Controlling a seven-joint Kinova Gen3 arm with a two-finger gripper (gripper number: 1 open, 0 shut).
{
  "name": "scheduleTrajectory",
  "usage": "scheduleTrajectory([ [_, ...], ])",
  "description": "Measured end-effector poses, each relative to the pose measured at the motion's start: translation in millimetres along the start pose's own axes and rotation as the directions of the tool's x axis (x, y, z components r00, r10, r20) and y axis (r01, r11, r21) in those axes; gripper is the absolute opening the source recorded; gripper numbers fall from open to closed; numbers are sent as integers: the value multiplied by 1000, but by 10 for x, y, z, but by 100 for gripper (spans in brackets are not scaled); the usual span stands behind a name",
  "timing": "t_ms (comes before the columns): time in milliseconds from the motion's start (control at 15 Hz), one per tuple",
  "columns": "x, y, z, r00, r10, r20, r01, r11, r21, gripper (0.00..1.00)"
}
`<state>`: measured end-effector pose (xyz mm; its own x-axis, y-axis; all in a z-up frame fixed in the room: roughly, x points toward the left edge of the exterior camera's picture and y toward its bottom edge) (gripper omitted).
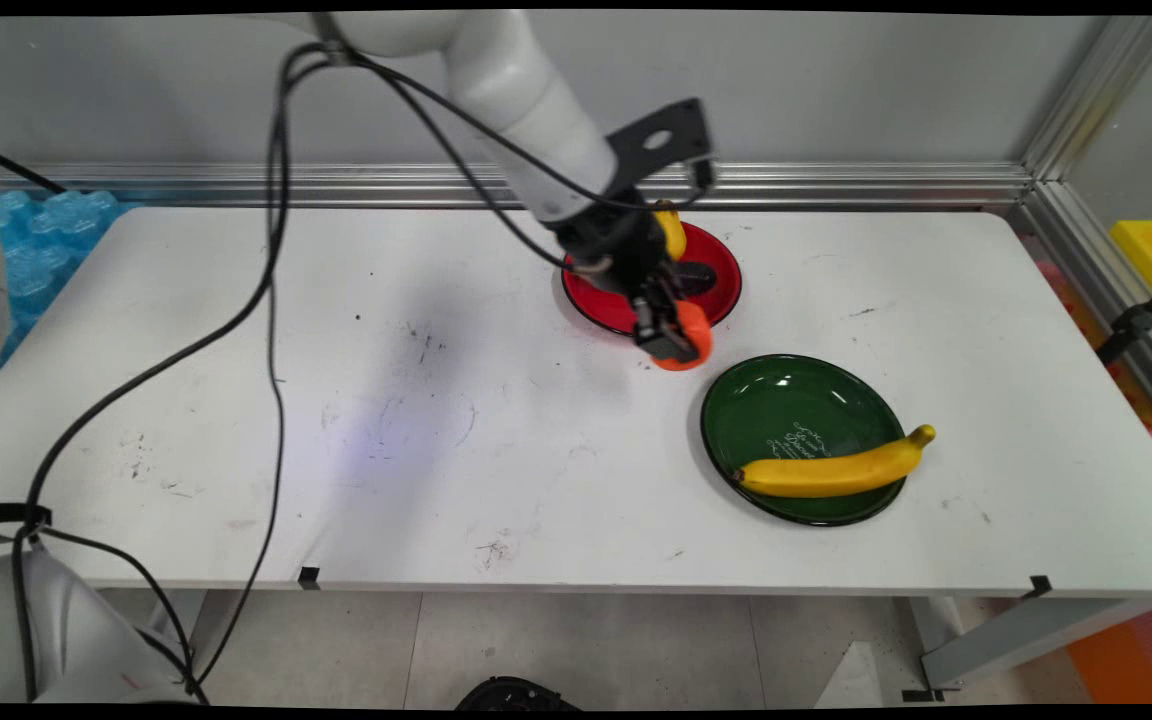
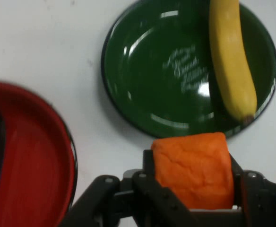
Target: Place the picked object on the table
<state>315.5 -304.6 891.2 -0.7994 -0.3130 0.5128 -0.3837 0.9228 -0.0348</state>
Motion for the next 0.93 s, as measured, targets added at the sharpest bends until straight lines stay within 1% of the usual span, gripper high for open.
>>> scheduleTrajectory([
  [200, -229, -14, -135, 1000, -8, 15, 8, 1000, 4, 0],
  [333, -349, -27, -147, 1000, -13, 20, 13, 1000, 5, 0],
  [533, -462, -55, -76, 1000, -22, 22, 22, 1000, 5, 0],
  [733, -536, -78, 63, 999, -24, 27, 24, 1000, 0, 0],
  [933, -590, -100, 272, 999, -24, 35, 25, 1000, -9, 0],
])
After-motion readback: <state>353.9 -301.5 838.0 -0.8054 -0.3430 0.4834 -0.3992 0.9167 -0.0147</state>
